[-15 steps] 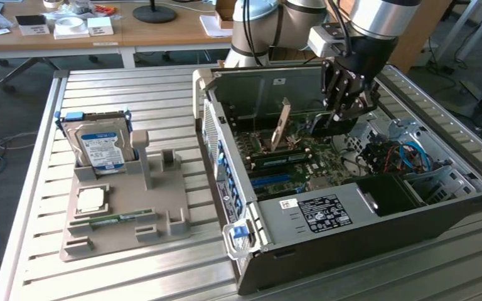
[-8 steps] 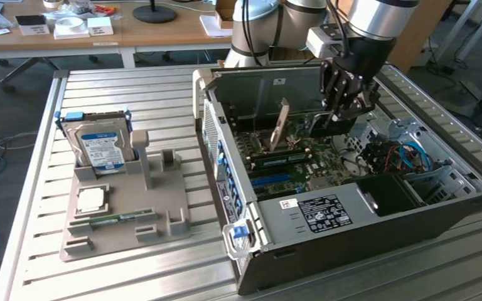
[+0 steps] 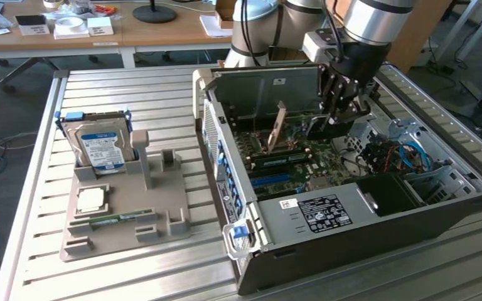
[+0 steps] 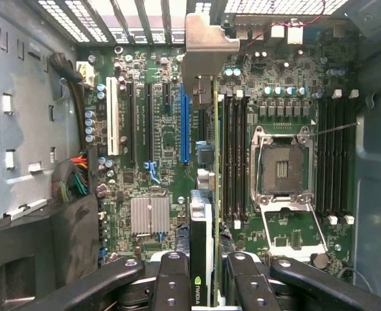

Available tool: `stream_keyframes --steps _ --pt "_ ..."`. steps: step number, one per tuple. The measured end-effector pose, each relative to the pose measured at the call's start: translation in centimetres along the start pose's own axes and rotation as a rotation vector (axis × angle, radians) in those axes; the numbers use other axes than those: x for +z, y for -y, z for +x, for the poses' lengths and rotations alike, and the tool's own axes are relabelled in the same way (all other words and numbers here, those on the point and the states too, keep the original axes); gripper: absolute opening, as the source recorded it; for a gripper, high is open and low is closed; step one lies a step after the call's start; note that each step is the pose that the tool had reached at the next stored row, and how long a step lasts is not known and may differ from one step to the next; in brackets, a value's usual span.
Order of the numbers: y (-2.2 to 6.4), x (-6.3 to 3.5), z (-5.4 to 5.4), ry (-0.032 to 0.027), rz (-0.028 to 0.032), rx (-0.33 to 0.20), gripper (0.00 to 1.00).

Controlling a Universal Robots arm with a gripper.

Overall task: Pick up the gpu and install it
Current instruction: 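Insert the gpu into the slot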

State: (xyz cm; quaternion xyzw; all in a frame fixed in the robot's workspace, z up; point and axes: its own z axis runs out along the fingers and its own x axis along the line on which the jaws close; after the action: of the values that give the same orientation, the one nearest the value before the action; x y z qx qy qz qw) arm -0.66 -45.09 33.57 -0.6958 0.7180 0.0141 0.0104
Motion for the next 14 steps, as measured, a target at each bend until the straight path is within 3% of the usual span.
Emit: stream_keyframes --steps 14 --pt "-0.58 1.24 0.0 0.0002 0.0002 0.001 0.27"
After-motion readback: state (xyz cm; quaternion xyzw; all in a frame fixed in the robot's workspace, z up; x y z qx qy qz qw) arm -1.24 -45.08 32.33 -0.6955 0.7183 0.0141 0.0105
